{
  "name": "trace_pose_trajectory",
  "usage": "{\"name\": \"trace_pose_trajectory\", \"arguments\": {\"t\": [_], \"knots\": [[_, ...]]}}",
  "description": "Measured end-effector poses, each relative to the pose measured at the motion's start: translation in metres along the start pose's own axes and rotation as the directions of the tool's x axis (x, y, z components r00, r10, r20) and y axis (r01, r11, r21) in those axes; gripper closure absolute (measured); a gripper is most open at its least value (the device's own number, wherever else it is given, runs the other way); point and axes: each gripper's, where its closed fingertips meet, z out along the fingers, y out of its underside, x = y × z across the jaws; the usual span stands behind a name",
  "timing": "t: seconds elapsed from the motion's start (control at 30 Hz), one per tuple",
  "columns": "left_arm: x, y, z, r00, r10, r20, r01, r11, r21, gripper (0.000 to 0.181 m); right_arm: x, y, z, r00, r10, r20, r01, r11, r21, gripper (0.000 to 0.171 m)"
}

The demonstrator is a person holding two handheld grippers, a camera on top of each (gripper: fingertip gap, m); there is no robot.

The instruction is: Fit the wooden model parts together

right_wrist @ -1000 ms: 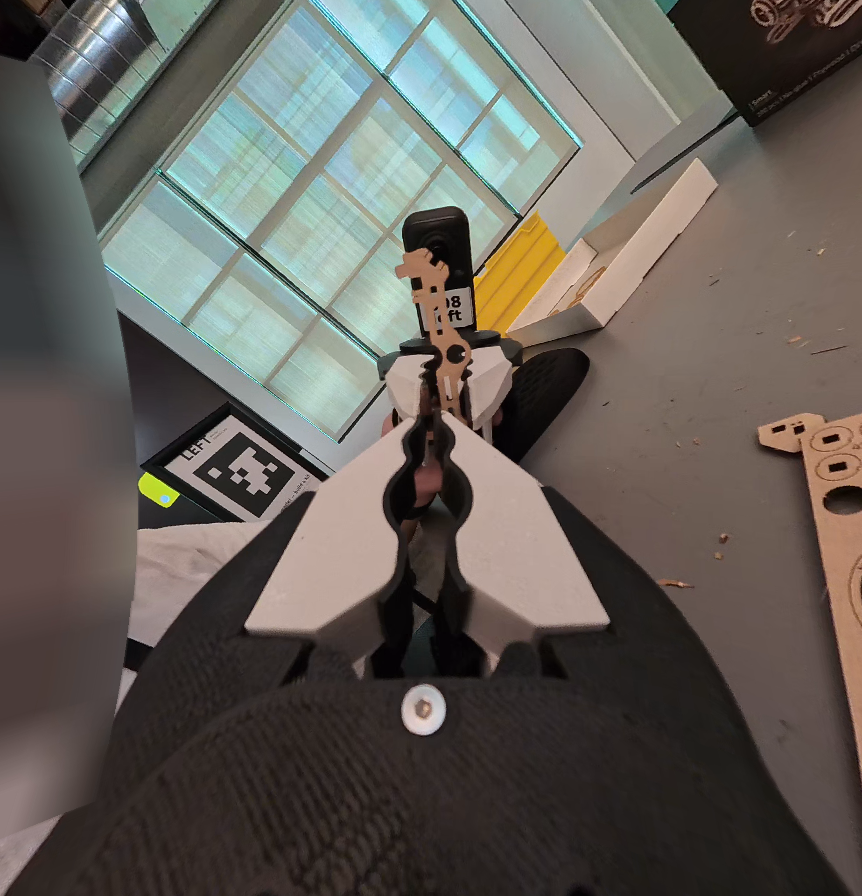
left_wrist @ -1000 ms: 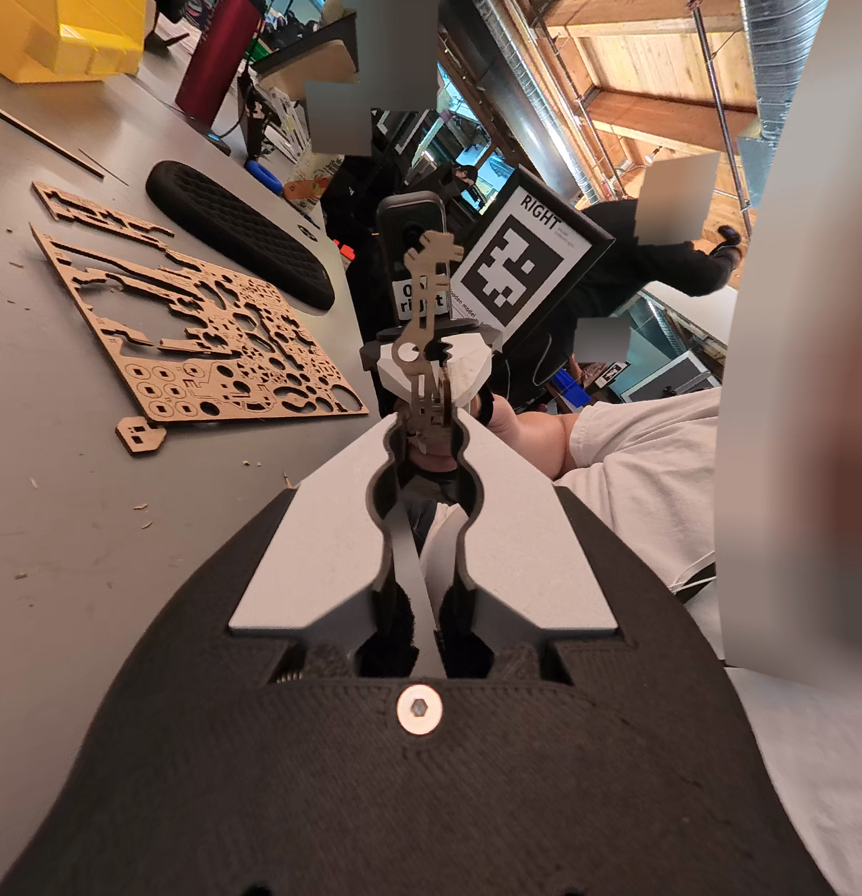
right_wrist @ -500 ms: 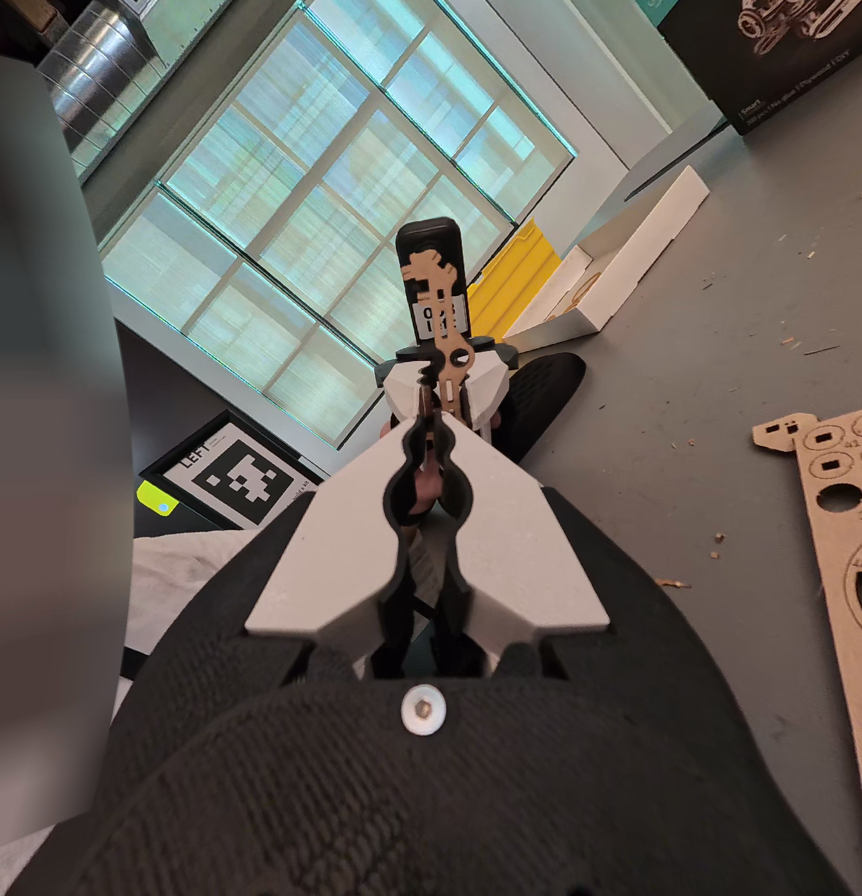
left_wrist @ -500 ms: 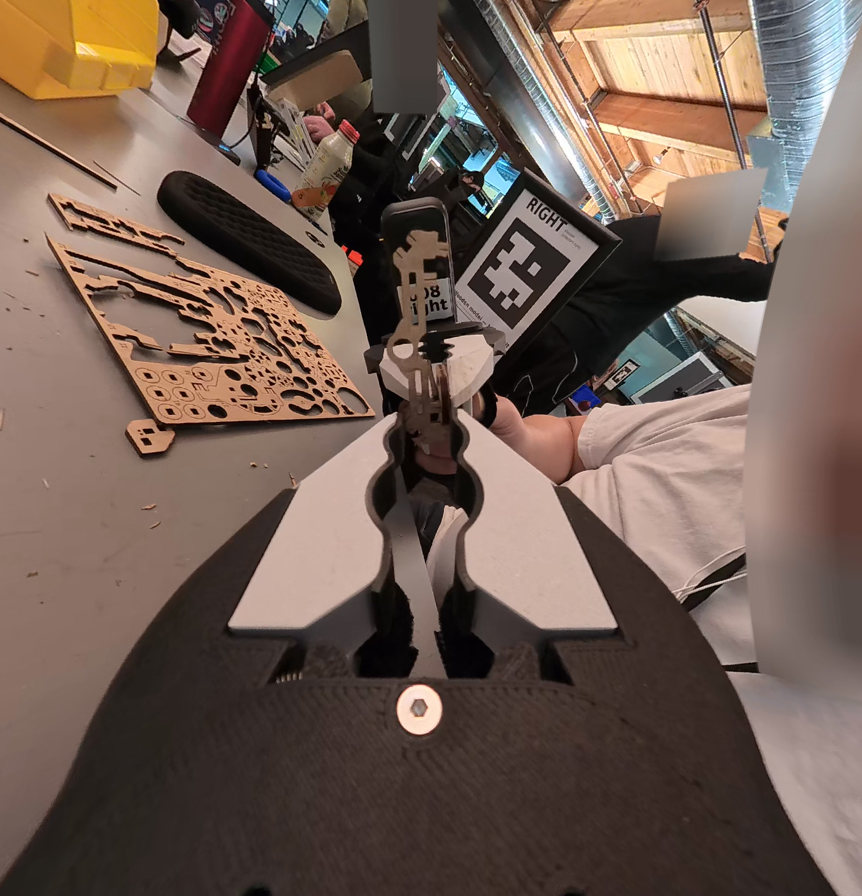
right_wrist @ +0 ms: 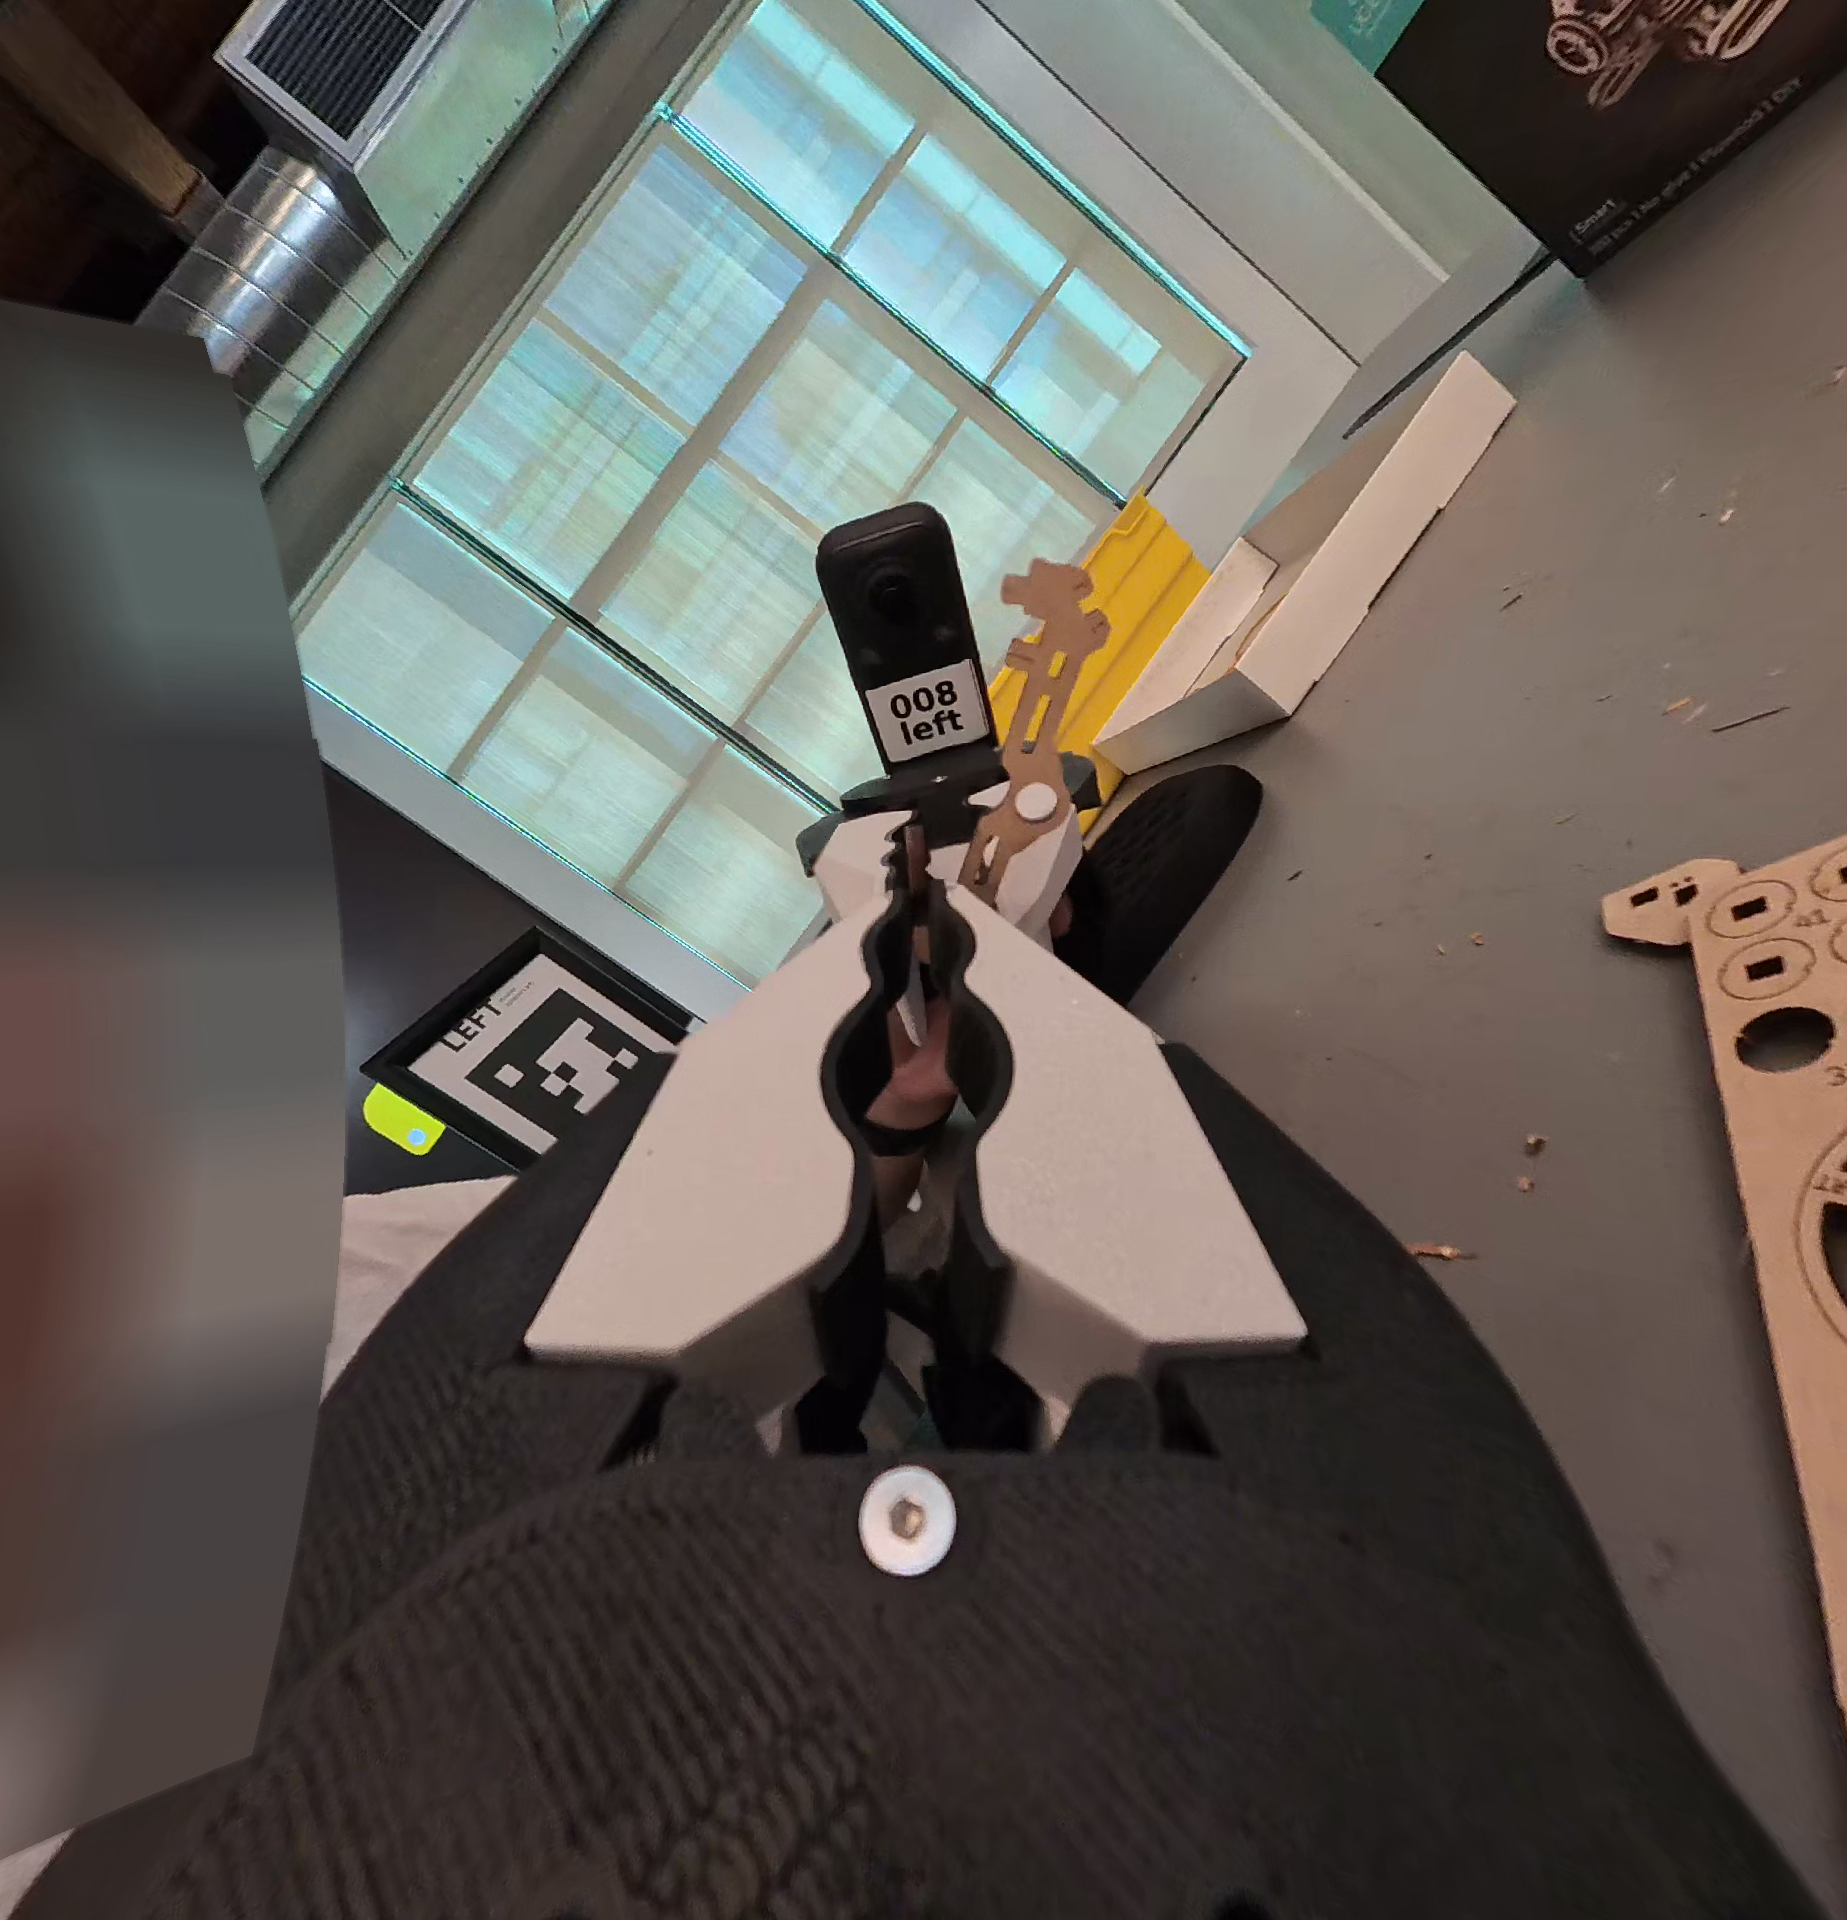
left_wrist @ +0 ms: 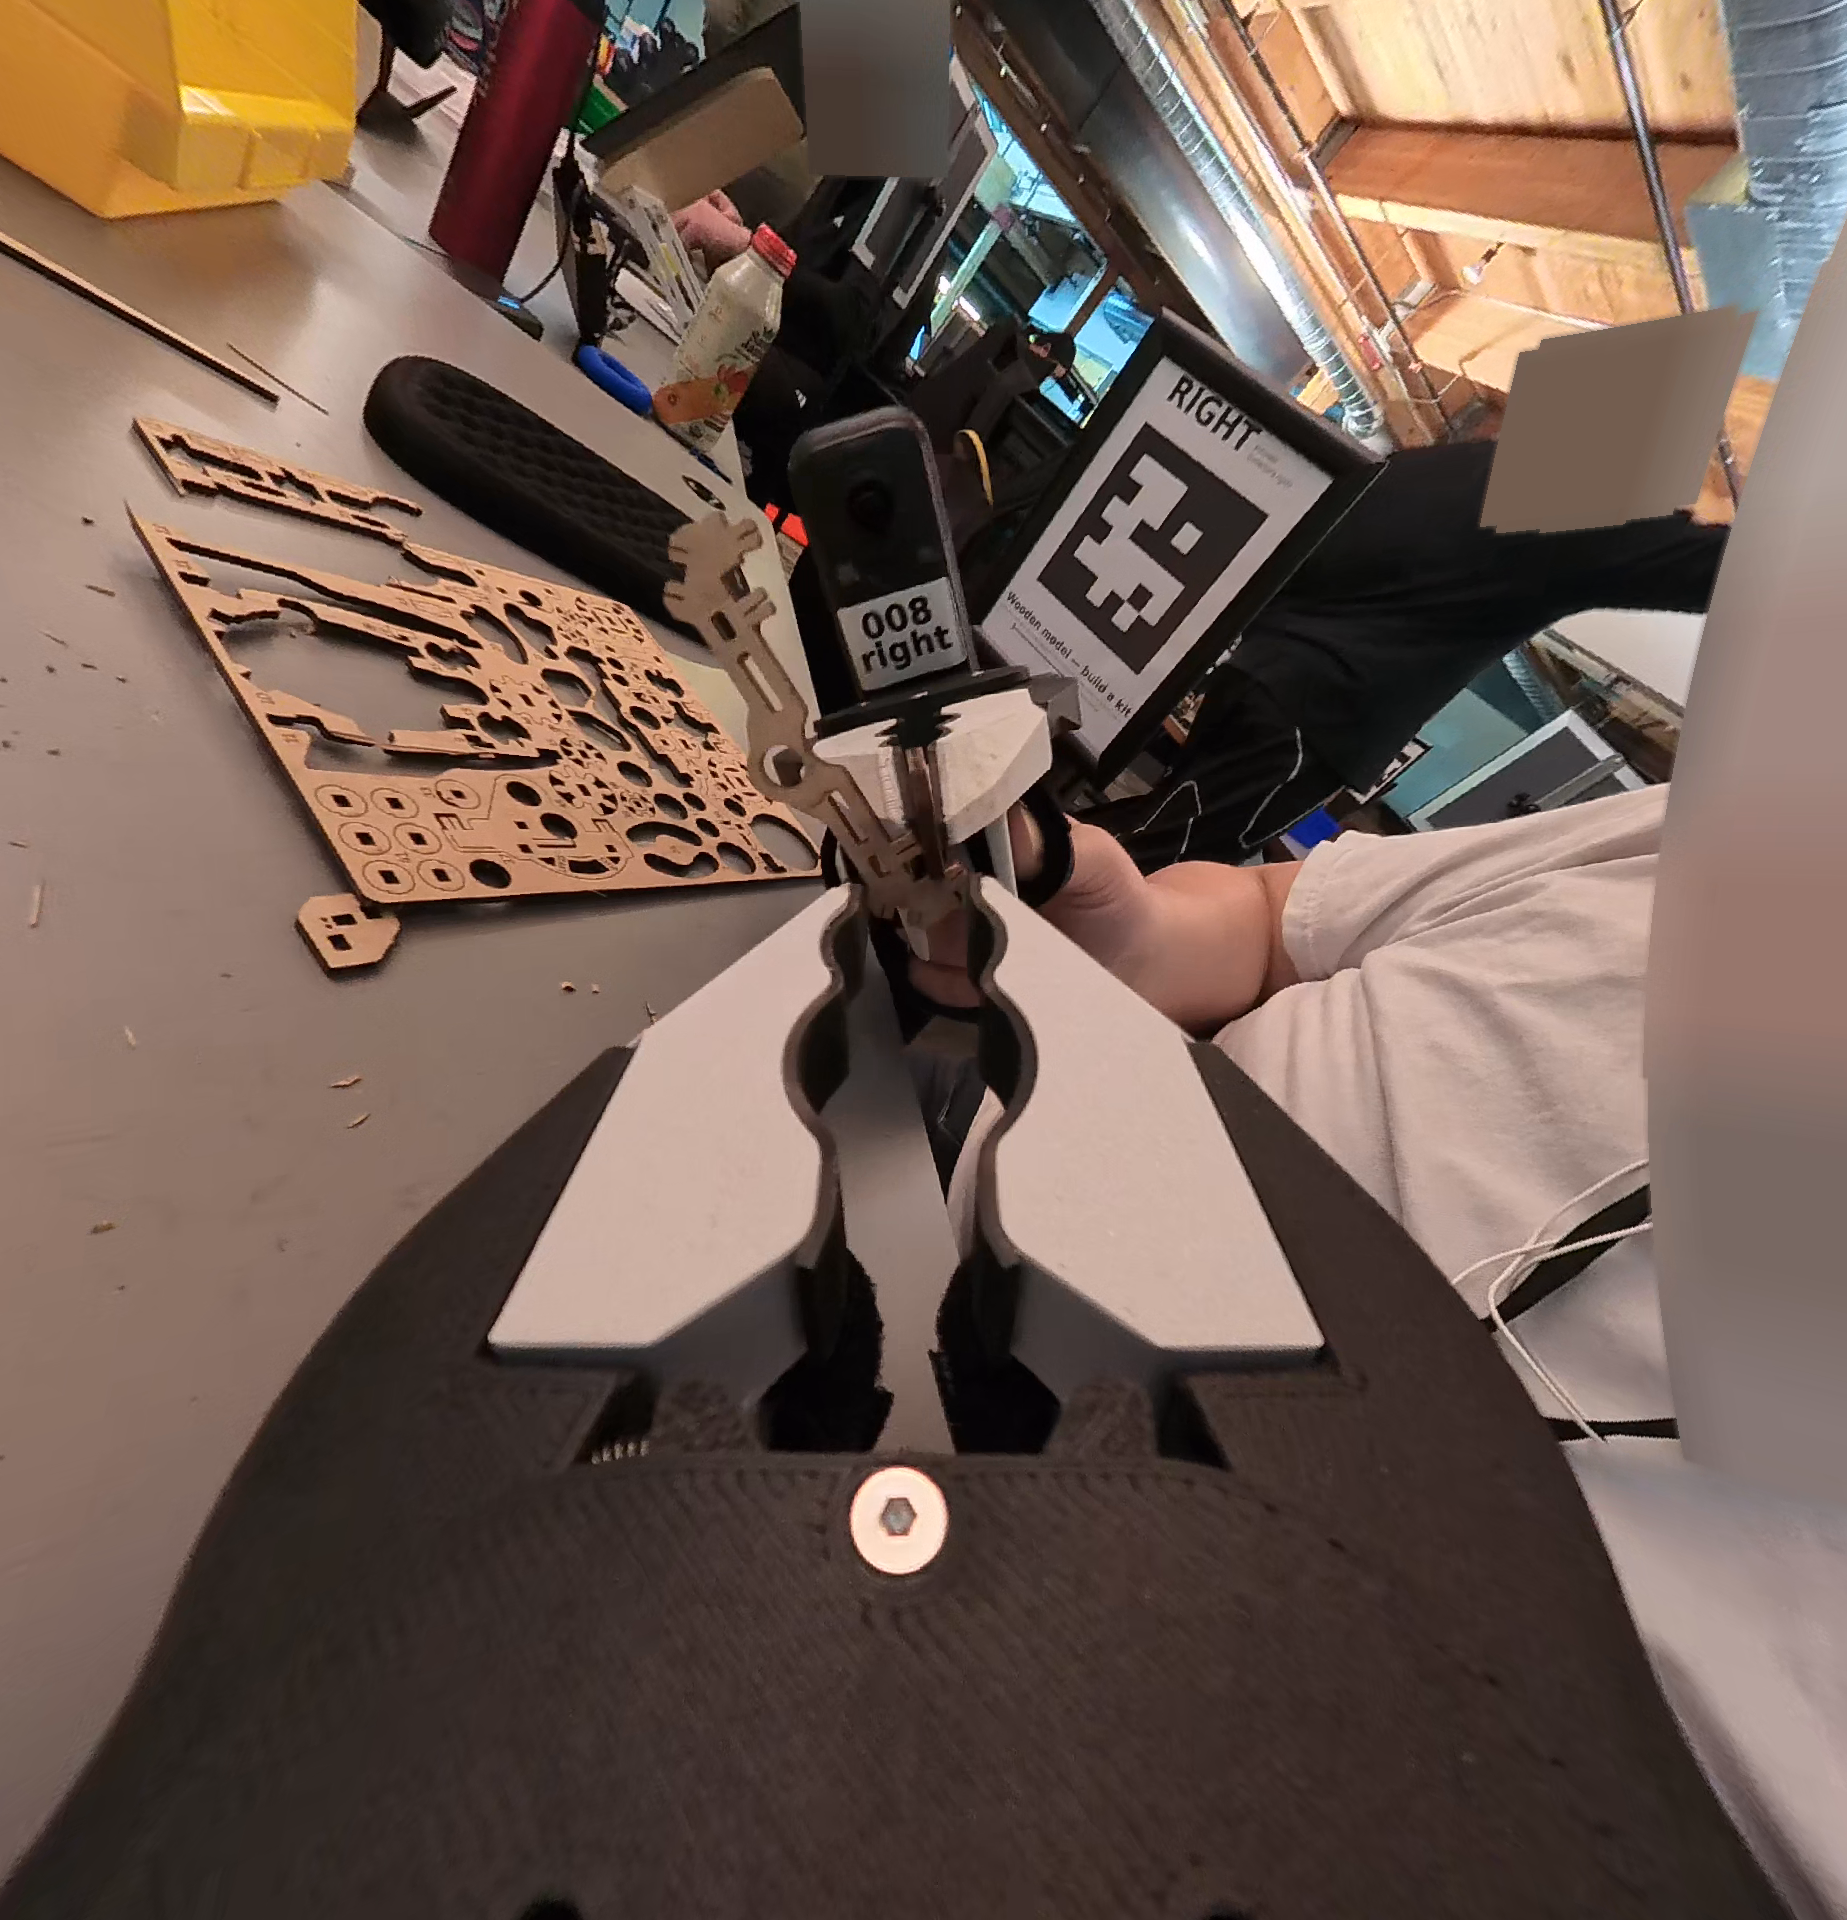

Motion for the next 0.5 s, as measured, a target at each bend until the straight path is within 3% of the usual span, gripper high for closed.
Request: {"name": "trace_pose_trajectory", "arguments": {"t": [0.5], "knots": [[0.001, -0.014, -0.01, 0.993, 0.097, 0.063, -0.103, 0.989, 0.102, 0.166, -0.004, -0.01, 0.009, 0.995, 0.102, 0.021, -0.103, 0.991, 0.086, 0.17]]}}
